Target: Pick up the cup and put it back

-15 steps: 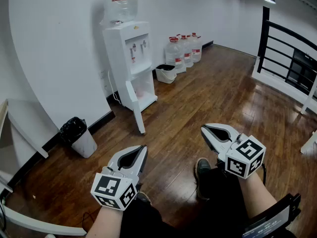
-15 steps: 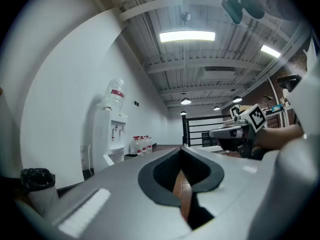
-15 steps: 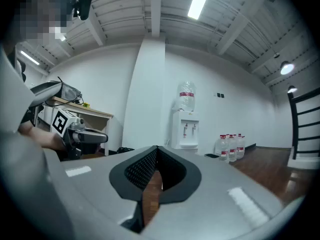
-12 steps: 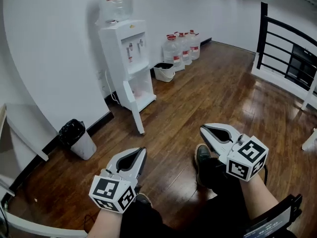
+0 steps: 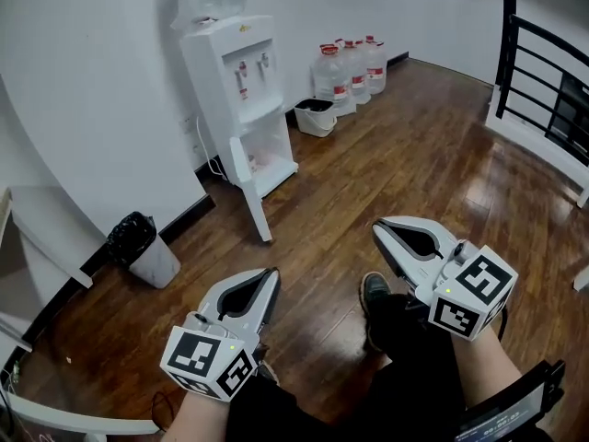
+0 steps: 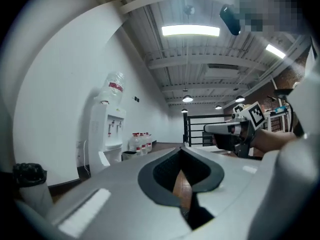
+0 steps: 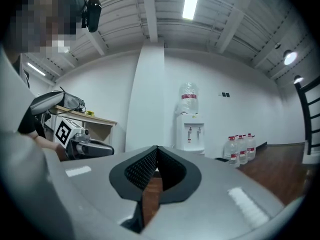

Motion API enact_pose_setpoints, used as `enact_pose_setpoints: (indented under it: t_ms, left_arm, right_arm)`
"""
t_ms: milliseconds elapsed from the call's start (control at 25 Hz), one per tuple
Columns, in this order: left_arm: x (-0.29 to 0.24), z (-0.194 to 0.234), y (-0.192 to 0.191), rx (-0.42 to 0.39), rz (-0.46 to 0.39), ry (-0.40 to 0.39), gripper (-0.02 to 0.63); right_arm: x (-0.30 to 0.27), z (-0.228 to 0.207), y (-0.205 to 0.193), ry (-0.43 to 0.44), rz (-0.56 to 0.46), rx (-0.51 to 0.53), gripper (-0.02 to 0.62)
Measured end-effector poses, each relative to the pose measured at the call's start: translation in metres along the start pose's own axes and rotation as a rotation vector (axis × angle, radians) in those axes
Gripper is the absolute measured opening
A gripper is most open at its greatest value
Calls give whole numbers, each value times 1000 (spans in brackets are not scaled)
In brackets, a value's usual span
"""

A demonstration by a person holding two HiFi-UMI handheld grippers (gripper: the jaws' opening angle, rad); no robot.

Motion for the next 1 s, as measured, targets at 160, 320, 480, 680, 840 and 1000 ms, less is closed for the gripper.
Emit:
enact_pose_setpoints:
  t_ms: [160,320,480,680,840,1000]
  left_arm:
    - [-4,8,4,-6,-10,83,212]
    - [-17,16,8,-7,-11,150,212]
    - [-36,9,14,-14,-12,175,212]
    - [-68,-4,48,87,-27,145,212]
    - [-90,0,66,17,-40,125,212]
    - [-115,5,67,17,-45,146,212]
  right_arm:
    - [-7,-12,5,57,-12,-5,2]
    - [-15,-31,16,109,-22,4,2]
    - [-14,-52,22,148,-31,-1,2]
    - [-16,-88,35,176,-47,-3,2]
    - [-37,-109,33,197,-61,-1,2]
    - [-52,-128,31,235,-41,-4,2]
Point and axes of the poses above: the fingertips, and each gripper's own axes: x backward along the fingers, z to its left, y out of its top, the point moved 4 cm from there along x, backward along the fingers, and after that the axes turned 3 degrees about y, right-handed, at the moved point
